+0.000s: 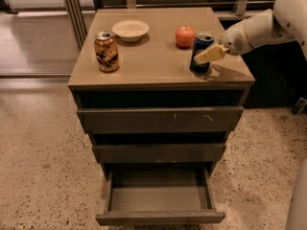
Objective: Pick pepsi can from bottom drawer and place on counter
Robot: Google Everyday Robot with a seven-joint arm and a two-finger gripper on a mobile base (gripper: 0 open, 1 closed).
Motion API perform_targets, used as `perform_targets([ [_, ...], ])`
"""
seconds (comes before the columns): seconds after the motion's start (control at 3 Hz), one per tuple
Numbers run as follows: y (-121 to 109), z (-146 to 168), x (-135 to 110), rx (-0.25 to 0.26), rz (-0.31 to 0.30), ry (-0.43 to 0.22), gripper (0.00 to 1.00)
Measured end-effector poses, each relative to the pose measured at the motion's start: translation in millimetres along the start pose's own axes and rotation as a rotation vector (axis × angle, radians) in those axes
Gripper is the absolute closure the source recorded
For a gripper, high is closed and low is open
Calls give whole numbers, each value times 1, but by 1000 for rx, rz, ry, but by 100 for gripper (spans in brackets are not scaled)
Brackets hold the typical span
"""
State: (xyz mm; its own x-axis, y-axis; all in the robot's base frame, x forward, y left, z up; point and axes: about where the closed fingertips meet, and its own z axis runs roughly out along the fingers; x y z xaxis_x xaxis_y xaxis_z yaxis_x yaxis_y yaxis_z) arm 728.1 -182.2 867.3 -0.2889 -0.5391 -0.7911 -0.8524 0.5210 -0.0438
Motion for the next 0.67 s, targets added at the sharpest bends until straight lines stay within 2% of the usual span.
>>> perform_targets([
  [0.33,0,0,0,0,0,0,0],
  [0.67,0,0,0,0,0,0,0],
])
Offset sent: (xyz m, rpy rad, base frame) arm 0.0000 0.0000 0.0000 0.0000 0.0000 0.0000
